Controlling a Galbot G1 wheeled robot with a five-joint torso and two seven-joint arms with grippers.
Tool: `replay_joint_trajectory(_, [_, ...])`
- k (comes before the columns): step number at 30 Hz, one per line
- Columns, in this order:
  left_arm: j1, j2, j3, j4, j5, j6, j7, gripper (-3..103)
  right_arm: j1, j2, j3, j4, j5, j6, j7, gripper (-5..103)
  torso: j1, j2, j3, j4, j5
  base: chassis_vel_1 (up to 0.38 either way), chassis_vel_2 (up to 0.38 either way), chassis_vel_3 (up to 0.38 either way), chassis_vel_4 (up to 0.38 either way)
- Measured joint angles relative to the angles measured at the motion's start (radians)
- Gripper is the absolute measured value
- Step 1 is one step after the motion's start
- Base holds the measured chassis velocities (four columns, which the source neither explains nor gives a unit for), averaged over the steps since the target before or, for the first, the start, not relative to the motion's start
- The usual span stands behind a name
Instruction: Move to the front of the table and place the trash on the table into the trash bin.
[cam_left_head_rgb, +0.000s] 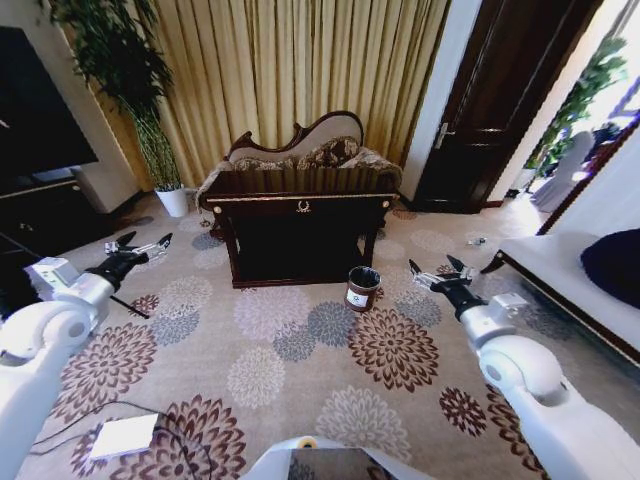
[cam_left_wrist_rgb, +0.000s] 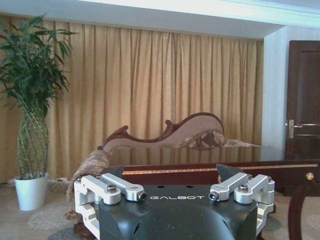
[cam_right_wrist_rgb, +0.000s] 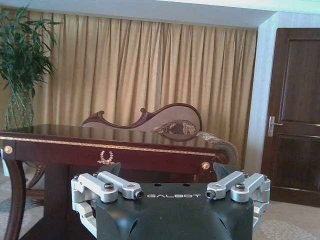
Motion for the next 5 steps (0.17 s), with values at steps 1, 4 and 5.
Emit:
replay_joint_trajectory(1, [0.003, -0.001, -0.004, -0.002, -0.003, 0.002, 0.002, 100, -0.005, 0.001, 0.001, 0.006, 0.004, 0.001, -0.001, 100, 0.0, 0.0, 0.0, 0.0, 0.0001, 0.0, 0.0, 0.0, 0.0])
replay_joint_trajectory(4, [0.019, -0.007, -0.019, -0.014, -0.011, 0.005, 0.008, 100, -0.031, 0.002, -0.007, 0.04, 0.018, 0.009, -0.001, 100, 0.0, 0.0, 0.0, 0.0001, 0.0, 0.0, 0.0, 0.0, 0.0])
replay_joint_trajectory(5, [0.031, -0.012, -0.03, -0.024, -0.012, 0.006, 0.008, 100, -0.044, 0.0, -0.019, 0.058, 0.019, 0.014, 0.0, 100, 0.0, 0.0, 0.0, 0.0001, 0.0001, 0.0, 0.0, 0.0, 0.0])
